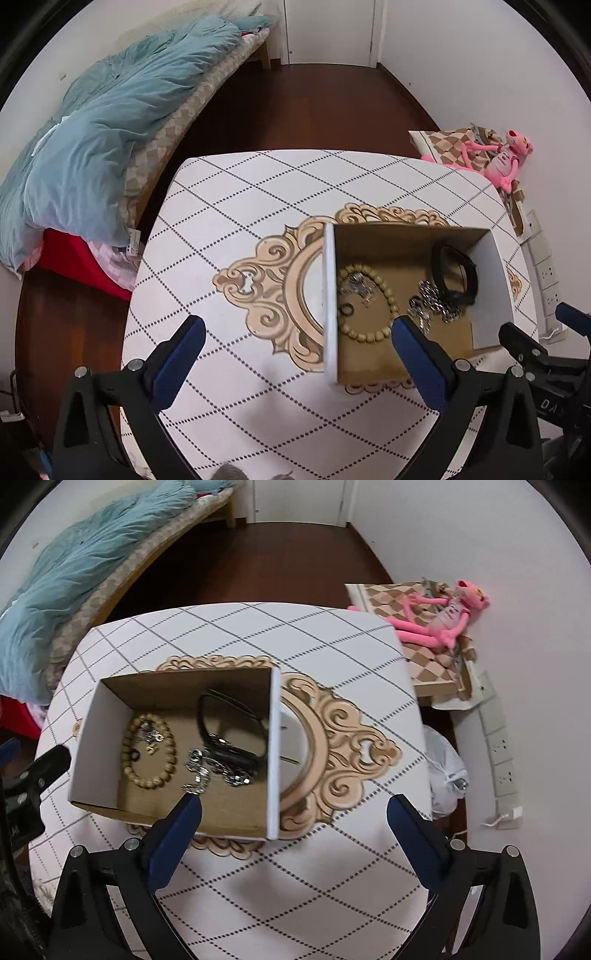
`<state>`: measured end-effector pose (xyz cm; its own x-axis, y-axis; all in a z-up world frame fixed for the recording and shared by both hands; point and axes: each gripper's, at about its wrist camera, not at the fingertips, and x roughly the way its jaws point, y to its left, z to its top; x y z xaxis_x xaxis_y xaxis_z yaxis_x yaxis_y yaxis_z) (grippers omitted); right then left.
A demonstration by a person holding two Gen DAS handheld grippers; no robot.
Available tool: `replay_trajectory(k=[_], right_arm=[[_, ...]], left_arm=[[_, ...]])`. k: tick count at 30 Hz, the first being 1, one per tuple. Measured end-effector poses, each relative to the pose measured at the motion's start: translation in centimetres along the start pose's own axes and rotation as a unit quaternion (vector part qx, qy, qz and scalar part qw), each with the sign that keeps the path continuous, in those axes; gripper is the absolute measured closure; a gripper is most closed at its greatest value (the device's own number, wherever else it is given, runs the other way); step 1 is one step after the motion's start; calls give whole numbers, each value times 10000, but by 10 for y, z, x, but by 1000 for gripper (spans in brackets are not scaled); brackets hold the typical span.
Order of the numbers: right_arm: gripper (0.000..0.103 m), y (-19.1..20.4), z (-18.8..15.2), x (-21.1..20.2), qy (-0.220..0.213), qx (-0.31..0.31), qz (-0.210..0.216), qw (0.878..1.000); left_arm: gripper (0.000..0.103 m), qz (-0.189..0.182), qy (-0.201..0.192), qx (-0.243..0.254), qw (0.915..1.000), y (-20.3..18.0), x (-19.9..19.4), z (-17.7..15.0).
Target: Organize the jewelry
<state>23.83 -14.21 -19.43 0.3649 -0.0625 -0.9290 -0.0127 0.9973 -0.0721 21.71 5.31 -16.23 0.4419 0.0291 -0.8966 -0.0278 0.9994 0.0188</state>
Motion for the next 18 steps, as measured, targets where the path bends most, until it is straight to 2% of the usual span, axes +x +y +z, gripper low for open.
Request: replay_trajectory(k=[11,18], right_arm=[[1,-6,-14,-25,-243,158,-82,9995],[1,-10,-28,-74,-671,285,-118,9973]], left_arm=[[0,-64,-206,-64,9997,-5,-31,-11],[0,-113,-390,-113,9991,-4,-71,-20]])
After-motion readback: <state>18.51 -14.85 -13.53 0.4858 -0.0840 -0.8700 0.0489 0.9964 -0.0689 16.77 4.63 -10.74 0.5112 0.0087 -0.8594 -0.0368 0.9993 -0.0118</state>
